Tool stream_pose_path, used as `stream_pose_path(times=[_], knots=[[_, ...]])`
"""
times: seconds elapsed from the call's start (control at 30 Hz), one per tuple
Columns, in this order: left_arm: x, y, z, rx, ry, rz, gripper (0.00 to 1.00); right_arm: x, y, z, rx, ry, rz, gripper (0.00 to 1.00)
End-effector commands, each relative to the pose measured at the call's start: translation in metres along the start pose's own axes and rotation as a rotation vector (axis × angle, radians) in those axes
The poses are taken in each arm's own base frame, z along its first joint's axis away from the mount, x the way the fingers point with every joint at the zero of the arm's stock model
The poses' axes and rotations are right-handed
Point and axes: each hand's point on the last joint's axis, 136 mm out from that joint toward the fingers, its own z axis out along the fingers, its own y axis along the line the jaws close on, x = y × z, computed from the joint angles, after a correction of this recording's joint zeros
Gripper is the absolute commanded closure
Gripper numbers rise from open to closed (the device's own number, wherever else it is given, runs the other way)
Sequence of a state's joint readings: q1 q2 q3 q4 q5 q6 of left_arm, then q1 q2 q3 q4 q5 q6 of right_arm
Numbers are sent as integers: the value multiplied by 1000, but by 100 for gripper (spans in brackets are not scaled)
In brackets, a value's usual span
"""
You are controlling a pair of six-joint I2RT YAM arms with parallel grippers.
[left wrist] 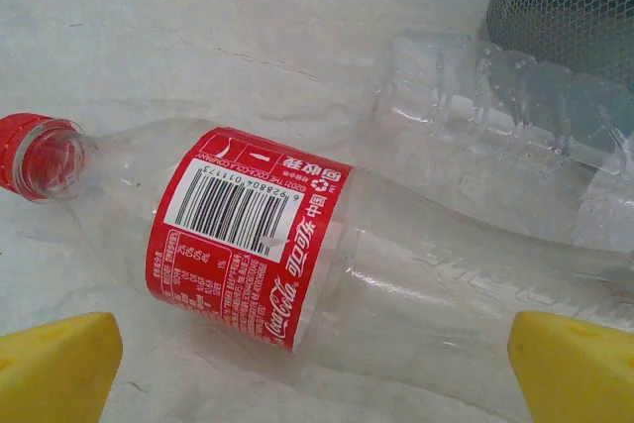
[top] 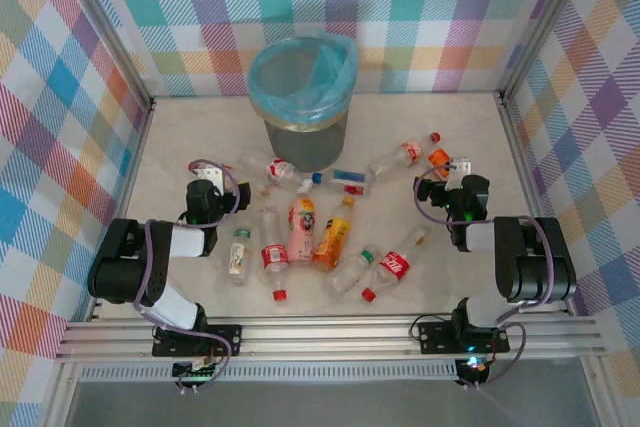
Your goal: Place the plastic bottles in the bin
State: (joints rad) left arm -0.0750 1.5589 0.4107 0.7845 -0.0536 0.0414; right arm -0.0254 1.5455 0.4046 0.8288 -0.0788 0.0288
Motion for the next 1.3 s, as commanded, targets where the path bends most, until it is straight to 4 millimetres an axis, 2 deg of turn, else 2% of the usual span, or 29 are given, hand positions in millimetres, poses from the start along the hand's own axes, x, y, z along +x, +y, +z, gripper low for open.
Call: stream_pose_path(times=[0.0,0.97,1.03,1.13,1.27], knots=[[-8,5,3,-14,-19,-11,0,-7,3,0,-13,-18,-14,0],[-12,6,2,-23,-21,-17,0,-10,2,-3,-3,-33,-9,0],[-22,8,-2,-39,-5,-20,0,-19,2,-10,10,-38,-7,0],[-47,8,-19,-42,-27,-24,0,-39,10,-23,-14,-20,-16,0],[-93,1,-66,-1,-182,-38,2,-75,16,-44,-11,43,116,3]])
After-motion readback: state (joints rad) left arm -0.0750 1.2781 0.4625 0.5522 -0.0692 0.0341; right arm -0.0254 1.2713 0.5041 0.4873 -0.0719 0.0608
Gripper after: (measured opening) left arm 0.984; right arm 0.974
